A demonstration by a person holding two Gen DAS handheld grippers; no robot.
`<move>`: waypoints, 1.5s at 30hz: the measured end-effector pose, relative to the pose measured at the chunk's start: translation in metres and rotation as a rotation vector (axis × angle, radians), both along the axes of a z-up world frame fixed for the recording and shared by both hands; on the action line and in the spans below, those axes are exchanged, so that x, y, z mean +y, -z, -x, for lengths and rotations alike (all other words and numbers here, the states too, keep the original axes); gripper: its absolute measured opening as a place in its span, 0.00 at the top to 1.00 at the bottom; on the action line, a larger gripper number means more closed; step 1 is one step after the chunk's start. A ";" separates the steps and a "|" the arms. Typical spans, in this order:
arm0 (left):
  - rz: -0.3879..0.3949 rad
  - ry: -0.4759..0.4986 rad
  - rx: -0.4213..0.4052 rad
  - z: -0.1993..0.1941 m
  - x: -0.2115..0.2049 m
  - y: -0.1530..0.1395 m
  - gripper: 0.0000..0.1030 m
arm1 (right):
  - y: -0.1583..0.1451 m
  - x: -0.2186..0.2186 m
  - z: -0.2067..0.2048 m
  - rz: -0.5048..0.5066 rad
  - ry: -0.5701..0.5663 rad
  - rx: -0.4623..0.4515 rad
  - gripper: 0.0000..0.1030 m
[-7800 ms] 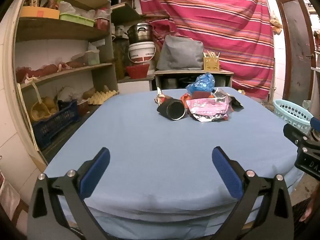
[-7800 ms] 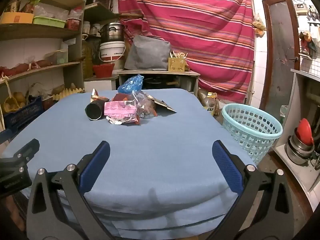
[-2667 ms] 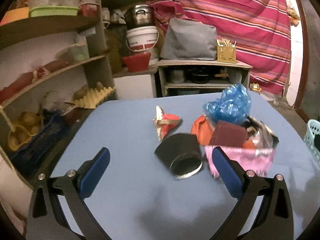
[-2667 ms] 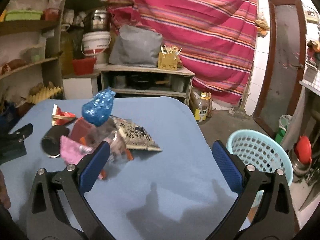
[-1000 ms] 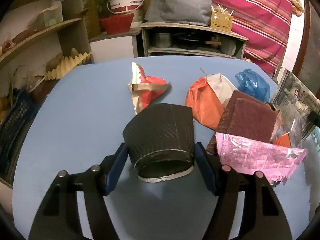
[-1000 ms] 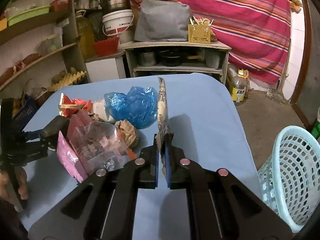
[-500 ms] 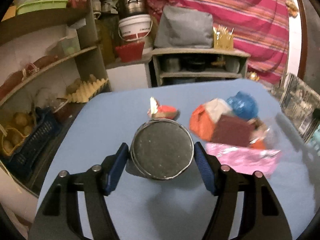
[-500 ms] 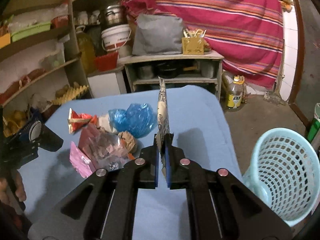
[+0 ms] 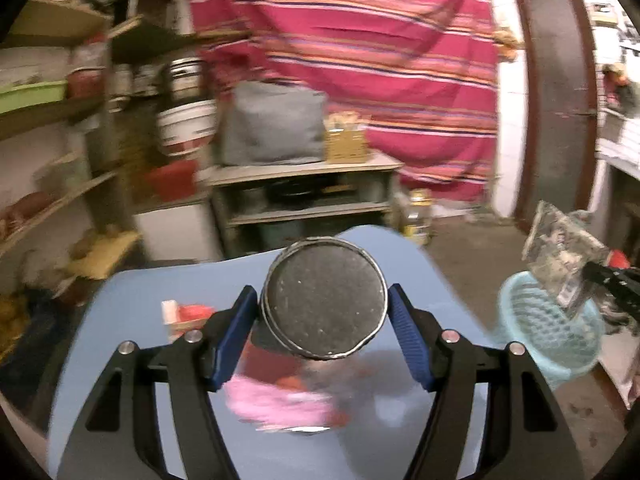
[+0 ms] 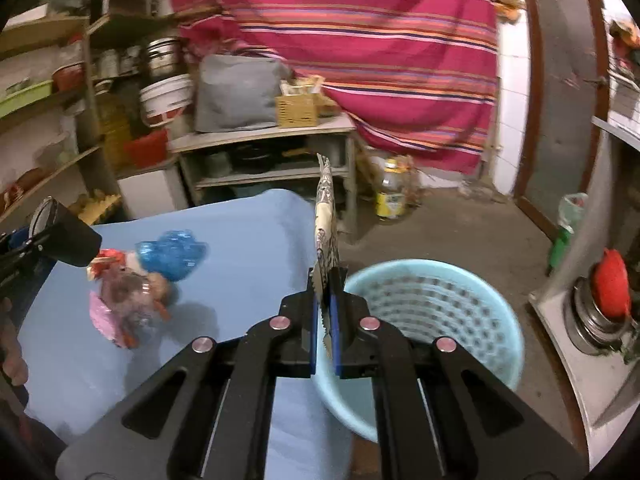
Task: Collect trash
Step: 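Carry both items over the blue basket and open the right tool to drop the card, then open the left tool to drop the black cylinder into the basket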
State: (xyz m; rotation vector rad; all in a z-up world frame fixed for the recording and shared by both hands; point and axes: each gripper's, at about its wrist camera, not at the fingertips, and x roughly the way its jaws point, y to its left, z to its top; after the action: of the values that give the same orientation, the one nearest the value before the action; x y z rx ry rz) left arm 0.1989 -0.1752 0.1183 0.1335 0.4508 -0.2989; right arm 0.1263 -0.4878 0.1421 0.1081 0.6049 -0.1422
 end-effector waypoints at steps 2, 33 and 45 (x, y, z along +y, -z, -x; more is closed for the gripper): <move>0.015 0.052 -0.002 0.002 -0.029 0.001 0.36 | 0.004 -0.017 0.006 0.011 0.021 0.021 0.94; -0.028 0.338 0.100 0.001 -0.224 0.048 0.36 | 0.064 -0.108 0.009 0.006 0.186 0.132 0.34; -0.041 0.421 0.183 -0.008 -0.272 0.071 0.35 | 0.064 -0.132 0.031 0.010 0.260 0.114 0.27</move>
State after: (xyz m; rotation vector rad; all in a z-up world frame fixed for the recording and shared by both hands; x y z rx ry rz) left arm 0.2069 -0.4476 0.0474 0.2425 0.6101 -0.7191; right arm 0.0953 -0.6198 0.0780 0.1697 0.7020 -0.4055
